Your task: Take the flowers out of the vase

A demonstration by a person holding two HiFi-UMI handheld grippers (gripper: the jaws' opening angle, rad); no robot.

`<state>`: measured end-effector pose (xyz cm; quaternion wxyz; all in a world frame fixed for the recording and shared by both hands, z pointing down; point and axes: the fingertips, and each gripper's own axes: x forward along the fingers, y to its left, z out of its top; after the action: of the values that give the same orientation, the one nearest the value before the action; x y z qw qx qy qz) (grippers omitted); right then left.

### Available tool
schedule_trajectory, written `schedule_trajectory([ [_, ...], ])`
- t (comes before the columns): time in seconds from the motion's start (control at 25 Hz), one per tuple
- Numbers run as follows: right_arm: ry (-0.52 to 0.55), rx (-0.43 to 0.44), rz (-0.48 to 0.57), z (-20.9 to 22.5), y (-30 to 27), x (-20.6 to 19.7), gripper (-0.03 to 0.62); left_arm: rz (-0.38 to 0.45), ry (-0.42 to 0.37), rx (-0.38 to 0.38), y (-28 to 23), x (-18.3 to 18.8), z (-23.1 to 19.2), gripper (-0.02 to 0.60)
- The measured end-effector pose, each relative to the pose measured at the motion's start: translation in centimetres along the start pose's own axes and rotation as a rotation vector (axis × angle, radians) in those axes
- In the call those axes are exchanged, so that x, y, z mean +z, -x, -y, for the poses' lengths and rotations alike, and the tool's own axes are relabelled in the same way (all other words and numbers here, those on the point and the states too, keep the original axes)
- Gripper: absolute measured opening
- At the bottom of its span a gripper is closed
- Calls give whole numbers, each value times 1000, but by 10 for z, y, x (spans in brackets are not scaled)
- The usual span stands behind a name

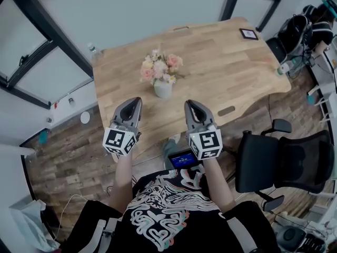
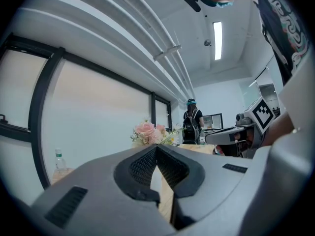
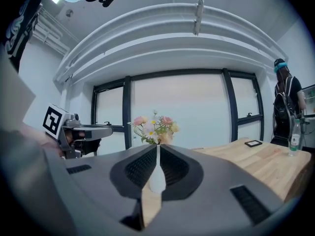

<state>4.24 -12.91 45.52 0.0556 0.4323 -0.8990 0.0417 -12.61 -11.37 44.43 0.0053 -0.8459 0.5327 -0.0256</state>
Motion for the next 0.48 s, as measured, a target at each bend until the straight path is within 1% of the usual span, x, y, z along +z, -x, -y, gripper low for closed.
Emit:
schedule_trajectory([
  [0.12,4,-1,-10,2,-6,-3,8,-3,13,1,-5,-5,-5,3],
  [0.32,12,0,-32,7,-22,-12,8,-3,13,-10,-19,-12,-12,2],
  [0.48,21,13,-21,12,-31,-14,8,-6,15,-26,-30,-20,-15,2],
])
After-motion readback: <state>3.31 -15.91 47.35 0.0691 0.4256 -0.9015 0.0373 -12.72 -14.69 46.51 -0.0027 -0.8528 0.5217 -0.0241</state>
